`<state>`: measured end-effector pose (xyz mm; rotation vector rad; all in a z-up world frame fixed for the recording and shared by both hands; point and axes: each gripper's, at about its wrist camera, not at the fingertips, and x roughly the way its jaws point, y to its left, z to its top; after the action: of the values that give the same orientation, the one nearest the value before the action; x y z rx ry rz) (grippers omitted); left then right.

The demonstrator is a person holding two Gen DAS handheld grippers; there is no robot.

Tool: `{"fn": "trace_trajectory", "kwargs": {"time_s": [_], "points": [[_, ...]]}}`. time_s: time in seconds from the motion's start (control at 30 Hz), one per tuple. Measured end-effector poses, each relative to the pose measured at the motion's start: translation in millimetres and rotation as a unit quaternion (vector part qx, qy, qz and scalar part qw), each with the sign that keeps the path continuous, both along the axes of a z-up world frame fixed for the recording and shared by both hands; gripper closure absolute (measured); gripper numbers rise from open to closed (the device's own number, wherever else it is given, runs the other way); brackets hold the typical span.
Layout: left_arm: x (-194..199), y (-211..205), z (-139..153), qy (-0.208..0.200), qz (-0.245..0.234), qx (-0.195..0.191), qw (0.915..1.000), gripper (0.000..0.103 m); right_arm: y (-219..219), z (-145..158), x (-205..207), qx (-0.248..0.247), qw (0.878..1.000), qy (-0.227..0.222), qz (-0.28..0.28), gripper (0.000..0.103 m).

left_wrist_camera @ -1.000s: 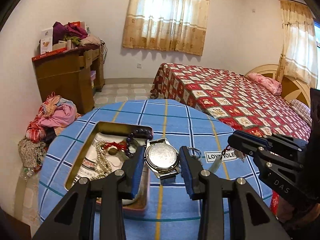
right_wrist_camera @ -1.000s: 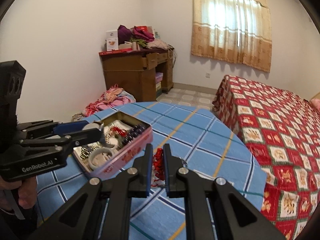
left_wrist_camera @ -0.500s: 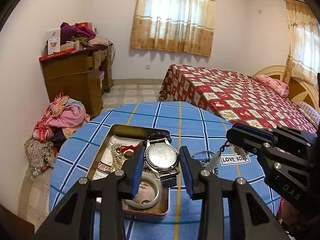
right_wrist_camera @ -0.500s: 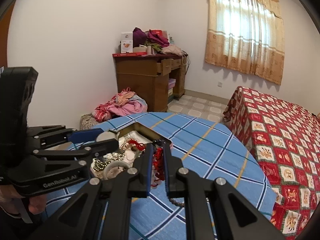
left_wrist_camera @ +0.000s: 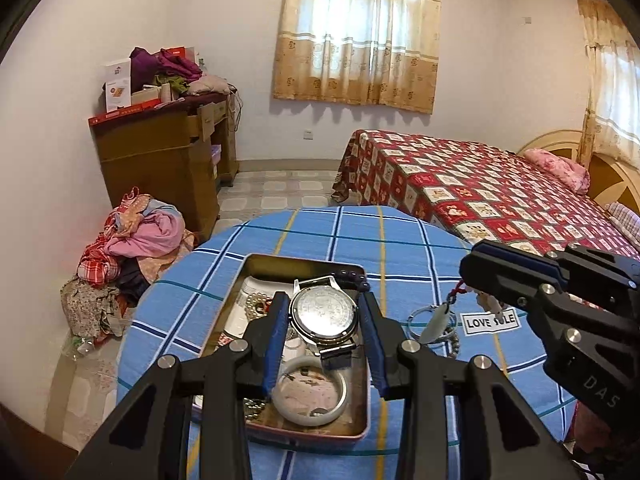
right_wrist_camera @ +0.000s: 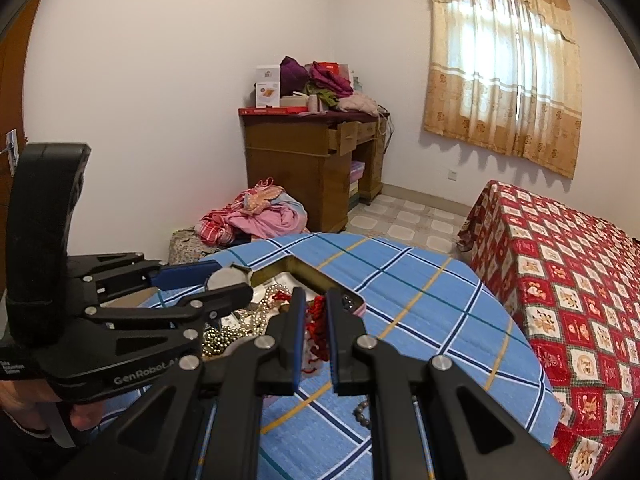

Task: Organize jewelry
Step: 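Lower the silver watch into the pink tin while the right tool drops the jade pendant there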

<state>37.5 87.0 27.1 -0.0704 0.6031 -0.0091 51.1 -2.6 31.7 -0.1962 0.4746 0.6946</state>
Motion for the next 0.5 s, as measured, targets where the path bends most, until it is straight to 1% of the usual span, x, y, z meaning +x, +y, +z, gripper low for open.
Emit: {"fn": "trace_trajectory", "kwargs": {"time_s": [0.3,0.5], "points": [[8.8,20.4,-0.9,0.000,0.023,0.004,0.9997,0.067,12.0,-1.8,11.2,-0.004,1.000,0.001,0.010,0.091],[19.9,33.1,-8.0,0.003,0.038,0.008,0.9992,0.067,22.8,-5.9,18.6,-0.008,1.000,0.010,0.016,0.091]]}}
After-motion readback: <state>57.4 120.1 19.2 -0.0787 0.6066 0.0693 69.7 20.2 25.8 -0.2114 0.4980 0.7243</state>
